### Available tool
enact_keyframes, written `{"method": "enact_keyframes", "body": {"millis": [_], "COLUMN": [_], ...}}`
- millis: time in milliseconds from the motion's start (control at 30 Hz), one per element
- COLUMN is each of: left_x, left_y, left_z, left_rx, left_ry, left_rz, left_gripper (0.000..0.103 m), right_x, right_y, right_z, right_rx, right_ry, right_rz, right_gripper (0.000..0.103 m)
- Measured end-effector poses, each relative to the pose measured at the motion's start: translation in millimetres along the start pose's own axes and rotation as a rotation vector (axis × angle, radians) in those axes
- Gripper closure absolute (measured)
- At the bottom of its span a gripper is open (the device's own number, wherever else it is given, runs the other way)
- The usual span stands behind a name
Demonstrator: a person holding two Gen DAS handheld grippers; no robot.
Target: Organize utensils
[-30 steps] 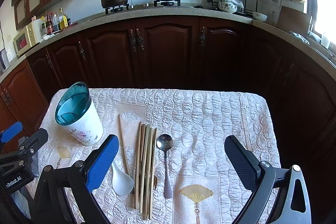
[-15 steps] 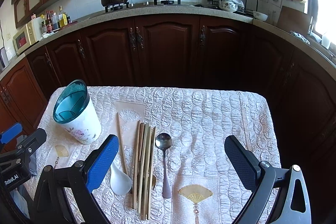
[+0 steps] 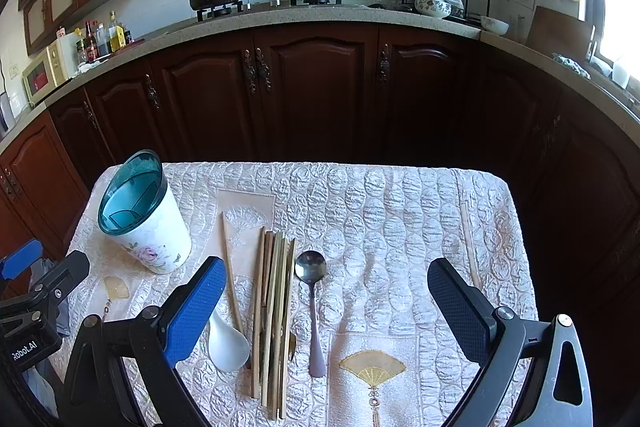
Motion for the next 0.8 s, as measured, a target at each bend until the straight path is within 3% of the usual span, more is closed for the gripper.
{"method": "enact_keyframes", "body": {"millis": [800], "left_x": [0.2], "left_y": [-5.3], "left_z": [8.8], "left_rx": [0.034], "left_ry": [-0.003], "left_rz": [-0.01], "left_gripper": [0.003], "right_x": [-3.7], "right_y": [-1.9], "right_z": [4.7], "right_rx": [0.005], "right_ry": [0.009], "right_rz": [0.01], "right_gripper": [0.002]}}
Point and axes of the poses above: each gripper's, at about its wrist camera, not at the fingertips, and z roughly the way its jaws point, x to its left, y to its top, the point moved 10 cm from there along z, roughly the way its jaws point, and after that the axes turned 7 degrees about y, right-handed, at the moved point
